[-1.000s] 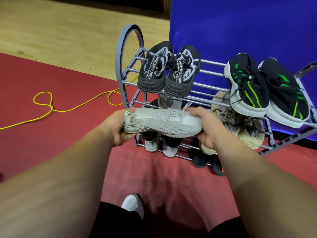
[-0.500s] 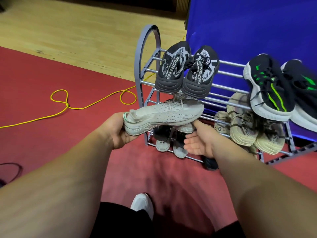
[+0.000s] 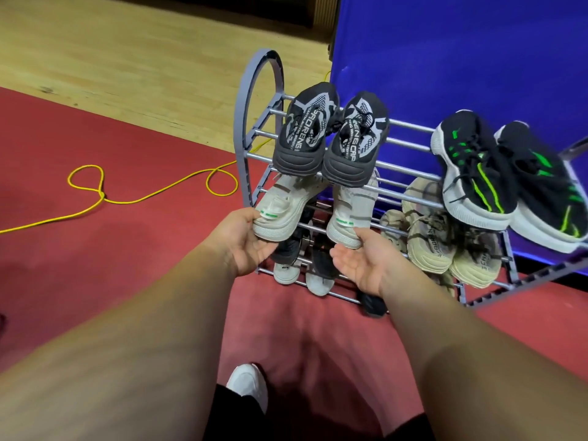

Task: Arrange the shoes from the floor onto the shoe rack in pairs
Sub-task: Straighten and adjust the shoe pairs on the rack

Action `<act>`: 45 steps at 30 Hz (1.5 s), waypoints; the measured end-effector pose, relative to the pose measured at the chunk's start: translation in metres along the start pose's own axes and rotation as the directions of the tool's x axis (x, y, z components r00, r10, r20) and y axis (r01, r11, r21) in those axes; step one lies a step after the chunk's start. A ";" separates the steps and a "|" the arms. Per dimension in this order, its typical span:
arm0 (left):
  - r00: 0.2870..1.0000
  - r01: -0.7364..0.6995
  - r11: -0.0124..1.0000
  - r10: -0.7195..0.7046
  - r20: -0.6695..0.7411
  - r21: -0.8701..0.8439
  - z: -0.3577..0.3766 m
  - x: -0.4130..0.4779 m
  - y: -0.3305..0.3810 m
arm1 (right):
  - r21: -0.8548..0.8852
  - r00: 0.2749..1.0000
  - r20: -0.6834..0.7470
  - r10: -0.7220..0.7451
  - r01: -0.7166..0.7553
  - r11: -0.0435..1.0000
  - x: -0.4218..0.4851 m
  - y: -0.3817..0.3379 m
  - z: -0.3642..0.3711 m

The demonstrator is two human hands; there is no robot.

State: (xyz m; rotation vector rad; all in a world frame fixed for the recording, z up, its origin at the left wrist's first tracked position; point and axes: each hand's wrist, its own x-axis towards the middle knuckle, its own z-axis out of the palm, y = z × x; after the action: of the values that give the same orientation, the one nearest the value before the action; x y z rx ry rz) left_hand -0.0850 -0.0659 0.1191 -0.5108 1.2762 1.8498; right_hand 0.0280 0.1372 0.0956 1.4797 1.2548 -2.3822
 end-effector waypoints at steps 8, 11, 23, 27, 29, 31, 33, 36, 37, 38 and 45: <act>0.999 0.027 1.000 -0.027 -0.018 0.001 0.037 0.022 -0.023 | -0.067 0.998 0.029 0.058 -0.056 0.996 -0.004 0.005 0.000; 0.997 0.024 0.999 -0.020 -0.080 0.040 0.035 0.032 -0.027 | -0.144 0.997 0.021 0.069 -0.066 0.987 -0.004 0.005 0.002; 0.991 -0.018 0.995 0.006 -0.136 -0.093 0.032 0.036 -0.026 | -0.103 0.963 -0.165 -0.213 0.198 0.975 0.002 0.011 0.023; 0.990 -0.051 0.991 0.034 -0.138 -0.125 0.035 0.039 -0.028 | -0.102 0.968 -0.113 -0.223 0.212 0.972 0.003 0.012 0.024; 0.989 -0.055 0.991 0.037 -0.144 -0.124 0.036 0.041 -0.028 | -0.118 0.968 -0.099 -0.229 0.217 0.969 0.004 0.011 0.022; 0.987 -0.058 0.991 0.039 -0.156 -0.124 0.035 0.044 -0.028 | -0.130 0.969 -0.091 -0.229 0.216 0.968 0.006 0.010 0.023; 0.987 -0.059 0.991 0.039 -0.156 -0.123 0.035 0.046 -0.028 | -0.138 0.969 -0.090 -0.230 0.216 0.966 0.007 0.009 0.024; 0.987 -0.062 0.991 0.044 -0.152 -0.116 0.034 0.048 -0.029 | -0.164 0.965 -0.102 -0.242 0.224 0.961 0.009 0.007 0.024; 0.988 -0.064 0.991 0.046 -0.149 -0.117 0.033 0.048 -0.029 | -0.168 0.964 -0.101 -0.244 0.225 0.960 0.011 0.007 0.024; 0.988 -0.066 0.991 0.049 -0.144 -0.117 0.033 0.049 -0.029 | -0.171 0.964 -0.100 -0.245 0.226 0.959 0.013 0.007 0.024; 0.989 -0.091 0.989 0.076 -0.126 -0.114 0.033 0.053 -0.027 | -0.169 0.963 -0.078 -0.256 0.240 0.956 0.017 0.006 0.028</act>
State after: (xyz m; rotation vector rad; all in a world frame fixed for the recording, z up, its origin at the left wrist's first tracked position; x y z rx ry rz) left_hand -0.0905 -0.0105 0.0790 -0.6522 1.2890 2.0003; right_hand 0.0014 0.1201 0.0841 1.4879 1.7041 -2.3088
